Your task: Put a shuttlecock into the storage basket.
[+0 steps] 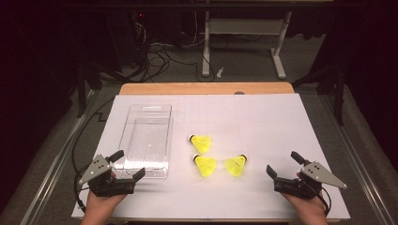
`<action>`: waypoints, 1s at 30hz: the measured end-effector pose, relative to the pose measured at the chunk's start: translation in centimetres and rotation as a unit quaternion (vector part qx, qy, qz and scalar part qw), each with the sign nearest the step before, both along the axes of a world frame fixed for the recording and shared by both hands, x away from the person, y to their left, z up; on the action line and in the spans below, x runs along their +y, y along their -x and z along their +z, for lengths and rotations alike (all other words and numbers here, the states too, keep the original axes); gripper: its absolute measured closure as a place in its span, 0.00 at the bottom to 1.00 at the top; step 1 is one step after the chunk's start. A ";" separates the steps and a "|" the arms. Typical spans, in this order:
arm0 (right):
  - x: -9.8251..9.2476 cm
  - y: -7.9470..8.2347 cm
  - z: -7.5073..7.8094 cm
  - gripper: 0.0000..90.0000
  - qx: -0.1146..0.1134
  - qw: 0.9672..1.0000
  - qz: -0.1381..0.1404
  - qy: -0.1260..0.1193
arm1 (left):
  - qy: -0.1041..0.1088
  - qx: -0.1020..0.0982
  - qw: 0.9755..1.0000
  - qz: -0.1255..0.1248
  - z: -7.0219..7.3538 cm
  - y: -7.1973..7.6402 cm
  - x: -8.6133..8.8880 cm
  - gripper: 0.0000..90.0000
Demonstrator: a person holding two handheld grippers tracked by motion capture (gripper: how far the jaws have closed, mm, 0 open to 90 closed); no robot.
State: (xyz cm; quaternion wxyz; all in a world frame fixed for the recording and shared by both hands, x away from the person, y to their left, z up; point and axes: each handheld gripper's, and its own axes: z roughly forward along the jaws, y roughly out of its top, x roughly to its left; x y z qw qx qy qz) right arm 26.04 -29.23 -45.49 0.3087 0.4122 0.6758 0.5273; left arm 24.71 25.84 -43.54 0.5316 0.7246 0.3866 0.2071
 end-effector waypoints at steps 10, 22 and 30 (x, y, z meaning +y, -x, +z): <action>0.0 0.0 0.0 0.00 0.000 1.000 -0.001 0.000 | -0.006 0.005 1.000 -0.003 -0.1 0.0 -0.1 0.00; 0.0 0.0 0.1 0.00 0.000 1.000 0.001 0.001 | -0.004 0.007 1.000 -0.001 -0.1 -0.1 0.1 0.00; -0.1 0.0 0.0 0.00 0.001 1.000 0.001 0.002 | 0.010 0.009 1.000 0.014 0.0 -0.2 1.2 0.00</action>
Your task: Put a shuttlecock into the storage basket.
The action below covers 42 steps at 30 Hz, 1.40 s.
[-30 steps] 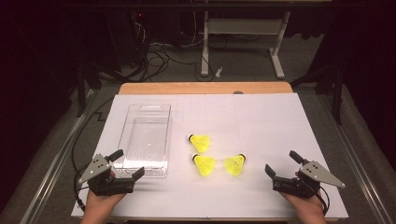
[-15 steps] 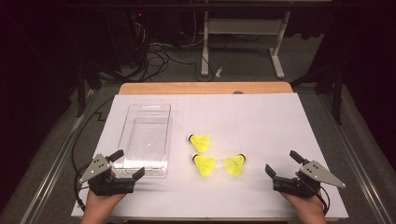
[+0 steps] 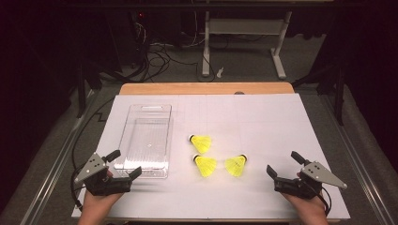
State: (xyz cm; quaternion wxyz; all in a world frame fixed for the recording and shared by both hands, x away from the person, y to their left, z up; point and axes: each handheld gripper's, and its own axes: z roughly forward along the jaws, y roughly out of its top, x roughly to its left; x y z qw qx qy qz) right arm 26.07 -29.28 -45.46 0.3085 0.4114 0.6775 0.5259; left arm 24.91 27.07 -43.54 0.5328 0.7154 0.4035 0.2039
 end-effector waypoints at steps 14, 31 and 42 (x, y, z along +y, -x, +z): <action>-0.1 0.0 0.0 0.00 0.002 1.000 -0.001 -0.001 | 0.013 0.004 0.999 0.035 -0.1 -0.2 2.7 0.00; -0.1 -0.1 0.0 0.00 0.000 1.000 0.001 0.002 | 0.036 0.004 0.997 0.068 0.0 0.3 6.0 0.00; -0.1 0.0 0.0 0.00 0.000 1.000 0.002 0.004 | 0.016 0.000 0.998 0.053 0.0 0.6 5.2 0.00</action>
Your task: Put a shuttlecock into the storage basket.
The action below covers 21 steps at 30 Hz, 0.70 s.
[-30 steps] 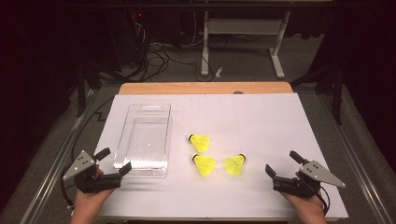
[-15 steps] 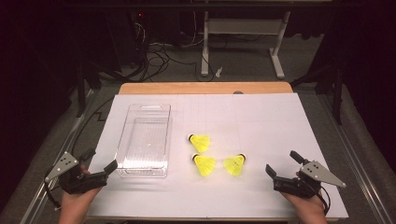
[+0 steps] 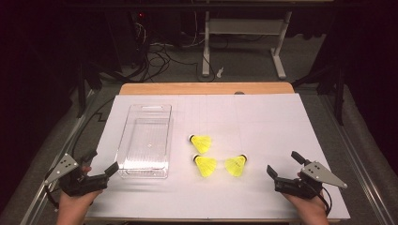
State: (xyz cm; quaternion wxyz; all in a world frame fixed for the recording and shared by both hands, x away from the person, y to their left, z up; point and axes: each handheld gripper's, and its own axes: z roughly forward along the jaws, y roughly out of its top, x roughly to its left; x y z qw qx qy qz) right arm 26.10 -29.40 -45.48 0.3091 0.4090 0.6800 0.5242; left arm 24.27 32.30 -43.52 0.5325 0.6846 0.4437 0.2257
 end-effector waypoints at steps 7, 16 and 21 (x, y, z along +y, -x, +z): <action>0.0 0.0 0.0 0.00 0.000 1.000 0.000 -0.001 | -0.033 0.037 0.999 -0.018 -0.2 -0.1 -0.8 0.00; 0.1 0.0 0.0 0.00 0.002 1.000 0.002 0.001 | -0.065 0.086 0.994 -0.020 -1.2 0.1 -0.7 0.00; 0.1 0.0 0.0 0.00 0.000 1.000 0.003 0.002 | -0.067 0.130 0.989 -0.029 -1.7 -0.3 -1.0 0.00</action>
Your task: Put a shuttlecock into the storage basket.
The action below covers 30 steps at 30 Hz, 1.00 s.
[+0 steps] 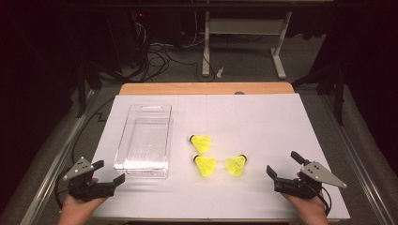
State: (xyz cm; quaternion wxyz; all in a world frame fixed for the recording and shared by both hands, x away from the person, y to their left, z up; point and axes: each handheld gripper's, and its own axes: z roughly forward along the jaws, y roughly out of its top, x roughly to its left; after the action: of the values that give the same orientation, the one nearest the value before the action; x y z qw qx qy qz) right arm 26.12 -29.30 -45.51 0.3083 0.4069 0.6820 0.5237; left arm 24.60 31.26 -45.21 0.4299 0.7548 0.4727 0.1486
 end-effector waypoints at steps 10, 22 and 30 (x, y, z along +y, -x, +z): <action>0.2 -0.2 -0.1 0.00 0.005 1.000 0.002 0.005 | -0.024 0.055 0.998 -0.003 -0.7 -0.5 -0.6 0.00; 0.5 -0.4 0.0 0.00 0.008 1.000 -0.005 0.015 | -0.042 0.101 0.994 -0.009 -1.0 -1.1 -1.2 0.00; 0.9 -0.9 0.5 0.00 0.029 0.999 -0.007 0.039 | -0.065 0.123 0.990 -0.003 -0.6 -1.4 -2.1 0.01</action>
State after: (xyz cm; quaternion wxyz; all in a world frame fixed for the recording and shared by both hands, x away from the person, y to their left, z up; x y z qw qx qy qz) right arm 27.01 -28.45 -44.99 0.3076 0.4141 0.7080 0.4824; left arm 25.98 29.18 -45.79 0.3190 0.7952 0.5088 0.0837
